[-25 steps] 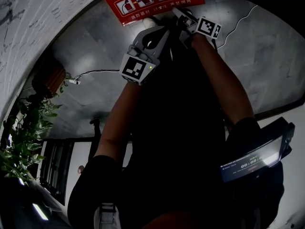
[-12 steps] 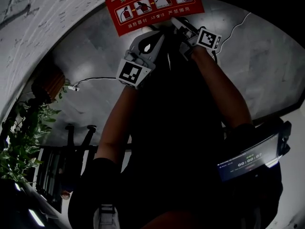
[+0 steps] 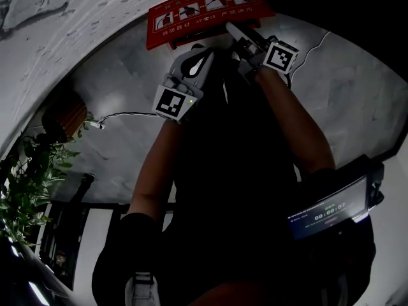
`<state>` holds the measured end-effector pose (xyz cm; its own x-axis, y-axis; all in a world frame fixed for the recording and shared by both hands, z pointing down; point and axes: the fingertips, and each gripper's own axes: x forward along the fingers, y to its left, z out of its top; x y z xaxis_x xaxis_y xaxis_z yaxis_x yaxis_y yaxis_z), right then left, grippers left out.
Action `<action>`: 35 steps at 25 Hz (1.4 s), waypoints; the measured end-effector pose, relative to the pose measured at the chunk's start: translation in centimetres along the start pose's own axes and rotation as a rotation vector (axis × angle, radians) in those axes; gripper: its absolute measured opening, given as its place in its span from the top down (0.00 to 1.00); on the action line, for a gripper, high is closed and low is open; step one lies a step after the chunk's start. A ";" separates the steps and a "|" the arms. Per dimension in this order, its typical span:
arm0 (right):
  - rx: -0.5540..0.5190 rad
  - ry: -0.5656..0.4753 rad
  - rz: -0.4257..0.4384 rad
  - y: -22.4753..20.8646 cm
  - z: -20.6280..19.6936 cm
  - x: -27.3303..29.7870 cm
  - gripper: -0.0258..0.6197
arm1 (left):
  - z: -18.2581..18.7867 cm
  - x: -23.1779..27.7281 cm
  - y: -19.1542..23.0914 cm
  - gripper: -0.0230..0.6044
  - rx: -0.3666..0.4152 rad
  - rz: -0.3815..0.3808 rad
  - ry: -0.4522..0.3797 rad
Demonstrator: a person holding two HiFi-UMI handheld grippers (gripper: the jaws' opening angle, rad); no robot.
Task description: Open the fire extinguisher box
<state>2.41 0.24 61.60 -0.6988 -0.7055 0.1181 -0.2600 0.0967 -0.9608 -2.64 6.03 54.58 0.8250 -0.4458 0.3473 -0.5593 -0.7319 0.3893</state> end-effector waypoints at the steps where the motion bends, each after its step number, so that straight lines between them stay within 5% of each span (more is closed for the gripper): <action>1: -0.013 -0.001 0.012 0.9 1.0 0.9 0.85 | 0.8 0.0 0.3 0.96 0.000 0.002 -0.016; 11: -0.080 -0.046 0.114 3.9 8.2 6.9 0.87 | 1.7 1.1 0.3 0.96 -0.033 0.006 -0.014; 23: -0.107 -0.079 0.107 2.9 13.2 11.2 0.89 | 1.4 0.1 1.5 0.96 -0.050 0.054 -0.018; 30: -0.116 -0.086 0.095 2.6 13.6 11.4 0.88 | 1.4 -0.4 1.8 0.96 -0.065 0.062 -0.024; 35: -0.138 -0.060 0.080 2.3 12.7 10.6 0.78 | 1.6 -0.5 1.9 0.96 -0.069 0.056 -0.027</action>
<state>2.87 -15.94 57.47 -0.6811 -0.7318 0.0232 -0.2969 0.2471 -0.9224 -3.98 4.02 53.80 0.7937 -0.4991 0.3477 -0.6080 -0.6685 0.4284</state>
